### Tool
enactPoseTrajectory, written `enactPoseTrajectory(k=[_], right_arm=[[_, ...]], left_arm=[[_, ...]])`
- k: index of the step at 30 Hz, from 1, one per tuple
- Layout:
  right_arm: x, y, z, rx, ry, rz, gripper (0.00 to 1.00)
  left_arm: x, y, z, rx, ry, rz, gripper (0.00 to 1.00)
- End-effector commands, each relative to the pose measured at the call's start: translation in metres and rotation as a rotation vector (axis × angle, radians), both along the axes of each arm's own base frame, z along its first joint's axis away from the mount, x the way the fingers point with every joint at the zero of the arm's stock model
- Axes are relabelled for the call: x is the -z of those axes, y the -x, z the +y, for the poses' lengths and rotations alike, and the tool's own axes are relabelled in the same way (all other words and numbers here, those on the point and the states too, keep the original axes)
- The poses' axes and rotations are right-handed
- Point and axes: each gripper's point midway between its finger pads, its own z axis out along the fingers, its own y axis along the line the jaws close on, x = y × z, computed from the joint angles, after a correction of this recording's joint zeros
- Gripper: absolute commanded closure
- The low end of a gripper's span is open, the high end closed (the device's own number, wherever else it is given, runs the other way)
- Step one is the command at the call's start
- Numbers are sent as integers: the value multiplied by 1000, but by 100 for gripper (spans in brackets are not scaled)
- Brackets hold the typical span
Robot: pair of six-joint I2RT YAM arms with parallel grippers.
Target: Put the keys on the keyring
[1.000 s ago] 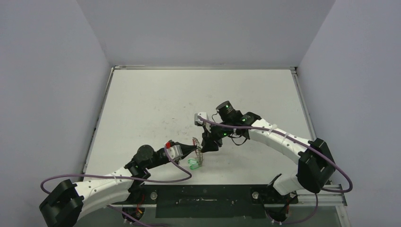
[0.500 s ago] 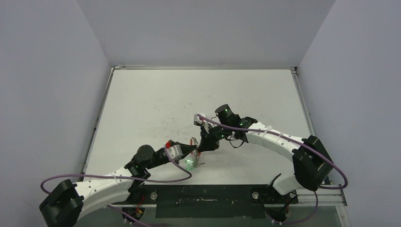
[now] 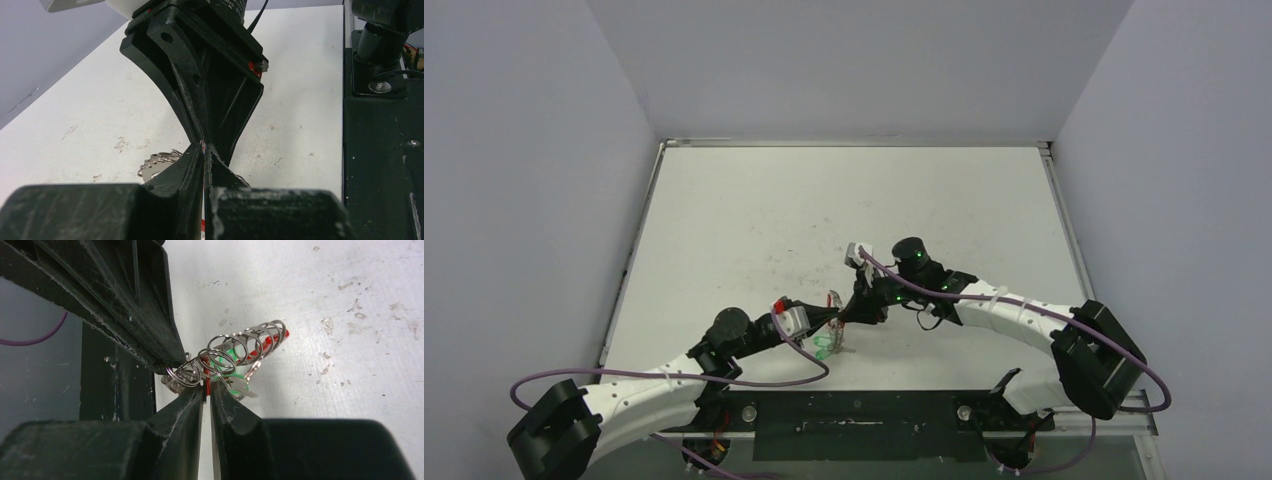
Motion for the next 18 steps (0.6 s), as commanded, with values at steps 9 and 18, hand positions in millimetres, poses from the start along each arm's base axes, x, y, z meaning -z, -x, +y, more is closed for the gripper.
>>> enactPoseTrajectory(k=[9, 18], right_arm=[[-43, -16, 17, 73, -195, -98, 92], [-59, -10, 18, 118, -332, -75, 94]], left_arm=[[-38, 2, -1, 5, 118, -77, 100], [-36, 1, 2, -12, 122, -69, 100]])
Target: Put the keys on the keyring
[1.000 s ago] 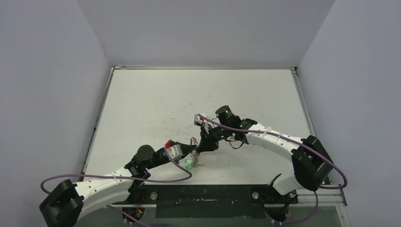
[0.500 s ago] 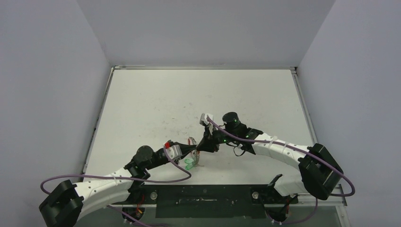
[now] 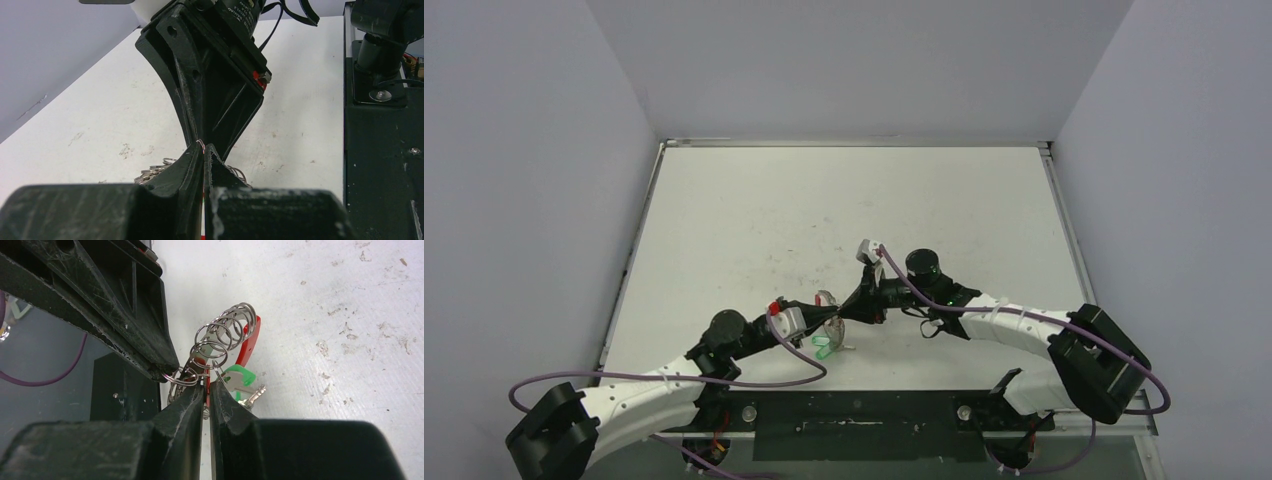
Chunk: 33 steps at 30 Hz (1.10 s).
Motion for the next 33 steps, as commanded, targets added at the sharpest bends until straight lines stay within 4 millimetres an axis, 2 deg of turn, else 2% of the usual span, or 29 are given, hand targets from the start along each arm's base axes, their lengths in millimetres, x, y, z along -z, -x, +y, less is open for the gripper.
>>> enactPoseTrajectory(k=[1, 4, 8, 14, 16, 18, 20, 25, 33], right_arm=[[-47, -4, 9, 15, -173, -90, 95], [-51, 4, 9, -21, -193, -86, 99], [-47, 18, 12, -103, -188, -31, 100], [-38, 18, 9, -100, -127, -36, 100], [-38, 13, 4, -69, -94, -69, 88], [-41, 8, -1, -43, -64, -121, 71], [-47, 5, -7, -25, -41, -180, 60], [-56, -2, -19, -20, 4, -301, 52], [-56, 2, -23, -130, 9, -489, 52]], left_arm=[[-26, 0, 1, -7, 86, -42, 100], [-25, -1, 2, -19, 84, -38, 100], [-24, -3, 4, -31, 82, -36, 100], [-25, -2, 5, -35, 91, -32, 100], [-24, -1, 5, -34, 93, -28, 100], [-23, 0, 6, -31, 93, -26, 100], [-24, 1, 6, -25, 96, -28, 100], [-23, 6, 6, -6, 98, -30, 100], [-25, 11, 5, 24, 105, -37, 100]])
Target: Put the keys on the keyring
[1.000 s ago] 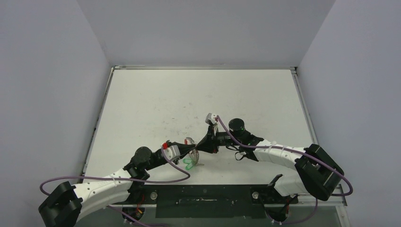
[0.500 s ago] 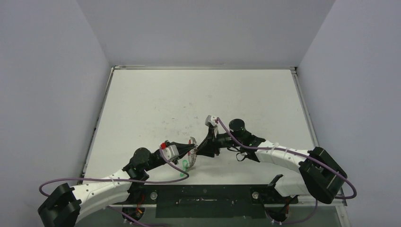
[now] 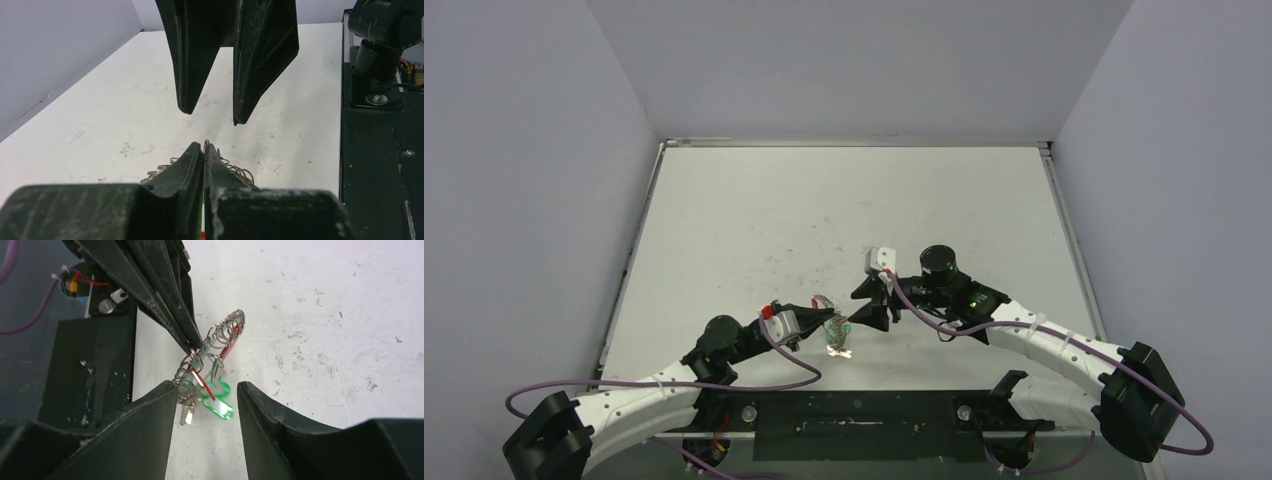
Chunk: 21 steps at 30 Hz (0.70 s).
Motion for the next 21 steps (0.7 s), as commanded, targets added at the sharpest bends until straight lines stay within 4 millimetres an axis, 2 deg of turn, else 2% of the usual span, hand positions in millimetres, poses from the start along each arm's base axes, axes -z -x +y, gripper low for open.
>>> enactPoseTrajectory(k=[1, 10, 18, 21], right_arm=[[-11, -1, -1, -91, -5, -192, 52], [-12, 5, 4, -187, -20, -254, 53], [-17, 3, 23, -209, -62, -228, 64], [-15, 3, 31, -210, -58, -213, 65]], left_arm=[[-24, 7, -3, 40, 73, -45, 100], [-27, 9, -4, 54, 77, -51, 100], [-28, 10, -4, 56, 79, -53, 100], [-29, 10, -5, 56, 80, -54, 100]])
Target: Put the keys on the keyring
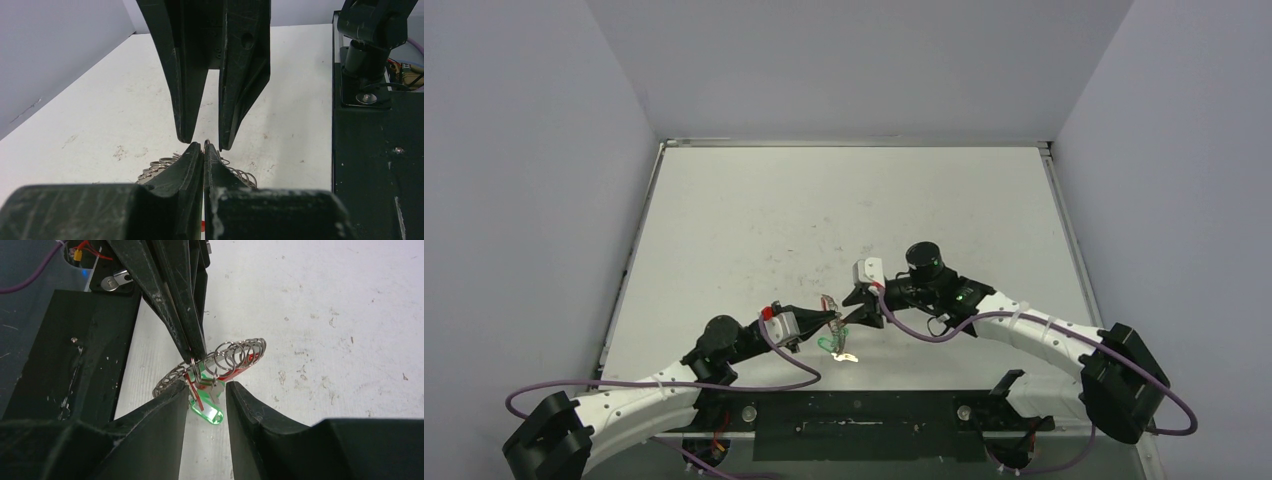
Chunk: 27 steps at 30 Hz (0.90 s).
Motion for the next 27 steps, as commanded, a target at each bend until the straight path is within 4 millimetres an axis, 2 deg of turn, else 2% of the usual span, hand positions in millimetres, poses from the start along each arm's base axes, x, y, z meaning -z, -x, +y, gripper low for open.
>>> enactPoseTrajectory(k=[1, 5, 7, 10, 11, 18, 23, 27], right_arm=[[-34, -2, 24, -50, -103, -62, 66], [-34, 1, 31, -59, -113, -53, 72], [-32, 2, 33, -64, -104, -45, 80], [-28, 2, 32, -67, -73, -38, 98], [-26, 1, 30, -66, -58, -40, 100], [-13, -3, 12, -40, 114, -58, 100], [-2, -8, -7, -19, 336, -2, 100], [11, -8, -23, 5, 547, 82, 100]], left_arm=[[-29, 4, -2, 23, 80, -56, 100], [-29, 4, -2, 24, 77, -54, 100], [-29, 4, -2, 22, 78, -53, 100], [-29, 4, -1, 18, 77, -55, 100], [-29, 4, -1, 17, 78, -55, 100], [-28, 0, 2, -12, 73, -59, 100], [-19, -5, 5, -38, 1, -41, 79], [-13, -8, 8, -59, -57, -30, 73]])
